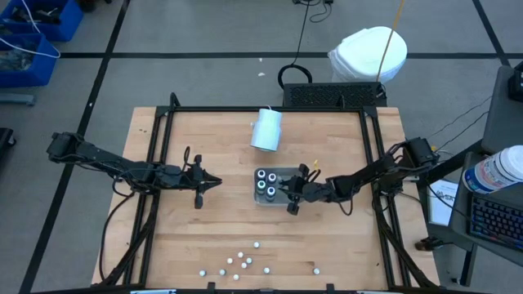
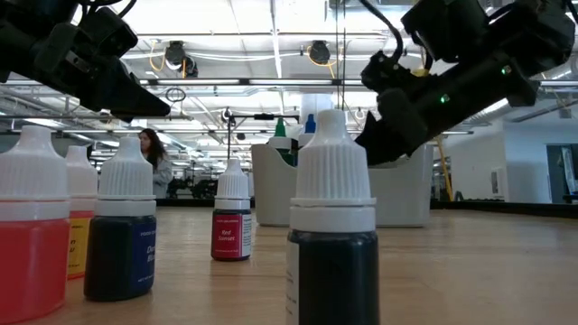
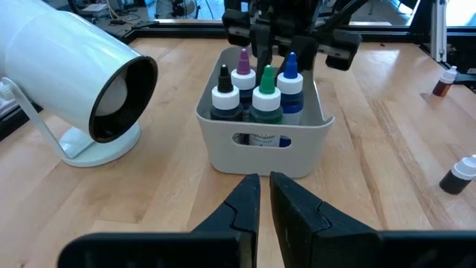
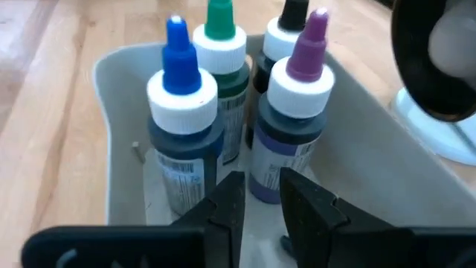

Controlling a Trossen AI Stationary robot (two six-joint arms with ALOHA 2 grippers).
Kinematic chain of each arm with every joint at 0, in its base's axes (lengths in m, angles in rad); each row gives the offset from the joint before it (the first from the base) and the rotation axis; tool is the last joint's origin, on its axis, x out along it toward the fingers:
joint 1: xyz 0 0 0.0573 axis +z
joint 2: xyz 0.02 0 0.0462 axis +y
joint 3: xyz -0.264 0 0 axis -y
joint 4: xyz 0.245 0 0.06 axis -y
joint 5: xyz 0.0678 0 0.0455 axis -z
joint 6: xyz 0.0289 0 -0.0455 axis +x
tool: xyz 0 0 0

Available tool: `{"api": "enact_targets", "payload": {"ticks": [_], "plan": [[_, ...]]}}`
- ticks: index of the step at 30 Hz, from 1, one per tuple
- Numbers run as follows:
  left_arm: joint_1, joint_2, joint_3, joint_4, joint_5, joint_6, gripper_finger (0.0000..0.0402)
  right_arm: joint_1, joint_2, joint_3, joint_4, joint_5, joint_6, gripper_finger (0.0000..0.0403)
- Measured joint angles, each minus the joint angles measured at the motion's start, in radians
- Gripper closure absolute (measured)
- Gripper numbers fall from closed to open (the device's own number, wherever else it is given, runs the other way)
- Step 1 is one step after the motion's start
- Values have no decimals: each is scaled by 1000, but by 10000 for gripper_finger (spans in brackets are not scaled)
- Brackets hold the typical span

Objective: Pick & Place food coloring
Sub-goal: Put the small red food coloring bottle into the gray bin

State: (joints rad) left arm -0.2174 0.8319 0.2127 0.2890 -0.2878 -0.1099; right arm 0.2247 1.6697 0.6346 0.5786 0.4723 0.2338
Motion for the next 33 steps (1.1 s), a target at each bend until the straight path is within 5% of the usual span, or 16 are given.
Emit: {"api": "enact_targets", "payload": {"ticks": [7, 17, 22, 26, 30, 33], "plan": [[0, 0, 0, 0, 0, 0, 360, 68, -267, 0, -124, -26, -73, 330], [0, 0, 0, 3, 0, -33, 360, 357, -636, -77, -246, -28, -213, 355], [0, 0, 0, 18, 0, -27, 360, 432, -663, -262, -33, 79, -241, 381], [0, 0, 0, 25, -1, -17, 360, 472, -656, -329, -34, 78, -122, 400], [0, 0, 0, 23, -1, -21, 360, 547, -600, -247, -129, 109, -54, 401], [0, 0, 0, 21, -1, -28, 360, 597, -521, -52, -420, 103, -5, 402]]}}
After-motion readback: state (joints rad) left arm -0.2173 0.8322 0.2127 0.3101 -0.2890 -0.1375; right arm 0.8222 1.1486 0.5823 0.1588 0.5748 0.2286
